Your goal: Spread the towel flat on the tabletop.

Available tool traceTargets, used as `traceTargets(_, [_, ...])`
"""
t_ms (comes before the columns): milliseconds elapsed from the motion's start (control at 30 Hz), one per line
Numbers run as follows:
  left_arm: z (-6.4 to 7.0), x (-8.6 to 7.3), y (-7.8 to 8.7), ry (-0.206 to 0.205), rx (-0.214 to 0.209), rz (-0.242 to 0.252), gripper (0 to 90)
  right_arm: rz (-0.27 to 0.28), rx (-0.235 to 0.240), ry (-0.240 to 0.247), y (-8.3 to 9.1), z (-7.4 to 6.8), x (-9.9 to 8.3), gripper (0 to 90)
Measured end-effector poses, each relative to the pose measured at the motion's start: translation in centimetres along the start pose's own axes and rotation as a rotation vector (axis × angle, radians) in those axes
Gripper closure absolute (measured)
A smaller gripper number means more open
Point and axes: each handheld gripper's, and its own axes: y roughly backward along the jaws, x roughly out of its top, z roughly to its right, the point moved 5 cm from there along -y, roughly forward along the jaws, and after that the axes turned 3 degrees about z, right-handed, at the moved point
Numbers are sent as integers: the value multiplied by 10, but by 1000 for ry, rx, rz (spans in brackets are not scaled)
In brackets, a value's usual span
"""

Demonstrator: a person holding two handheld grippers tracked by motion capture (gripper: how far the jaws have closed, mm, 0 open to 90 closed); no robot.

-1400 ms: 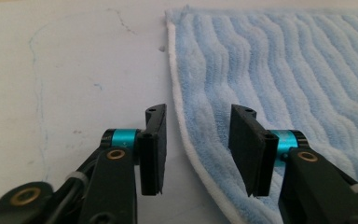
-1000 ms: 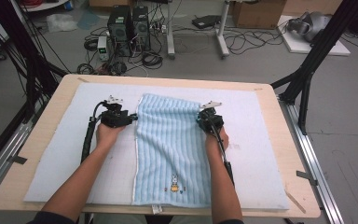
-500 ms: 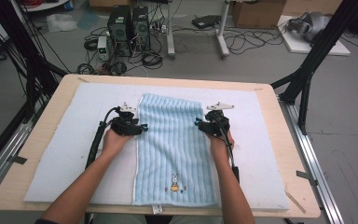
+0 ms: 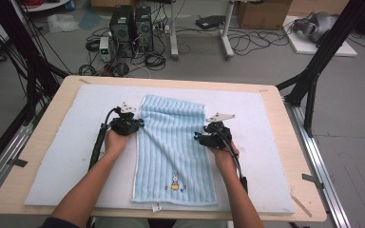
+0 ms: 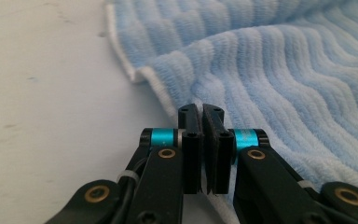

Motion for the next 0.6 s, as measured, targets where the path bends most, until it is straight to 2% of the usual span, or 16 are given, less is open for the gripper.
traceTargets(67, [-12, 0, -1, 47, 18, 14, 860, 1, 12, -6, -2, -4, -2, 508])
traceTargets(133, [-17, 0, -1, 91, 12, 20, 858, -11, 32, -16, -6, -7, -3, 505])
traceTargets(200, [-16, 0, 0, 87, 8, 22, 824, -46, 44, -14, -11, -11, -7, 521])
traceTargets(233, [-16, 0, 0, 92, 10, 22, 763, -65, 44, -2, -14, -12, -8, 571])
traceTargets(267, [-17, 0, 0, 111, 3, 21, 682, -75, 24, 20, -16, -12, -10, 636])
traceTargets(300, [-17, -1, 1, 122, -5, 15, 650, -70, 20, 31, -15, -11, -9, 765])
traceTargets(333, [-17, -1, 2, 127, -6, 16, 617, -70, 6, 38, -15, -10, -8, 838])
traceTargets(367, [-17, -2, 3, 128, -9, 14, 592, -66, -34, 58, -15, -7, -8, 861])
traceTargets(500, [-15, -4, 9, 130, -26, 29, 551, -51, -162, 56, -15, 9, -9, 867])
traceTargets(533, [-15, -6, 12, 126, -30, 29, 547, -43, -175, 35, -15, 12, -9, 863])
traceTargets(567, [-14, -7, 14, 121, -35, 32, 541, -37, -170, 8, -16, 15, -10, 846])
traceTargets(600, [-13, -8, 17, 123, -41, 31, 537, -31, -176, 0, -15, 16, -10, 804])
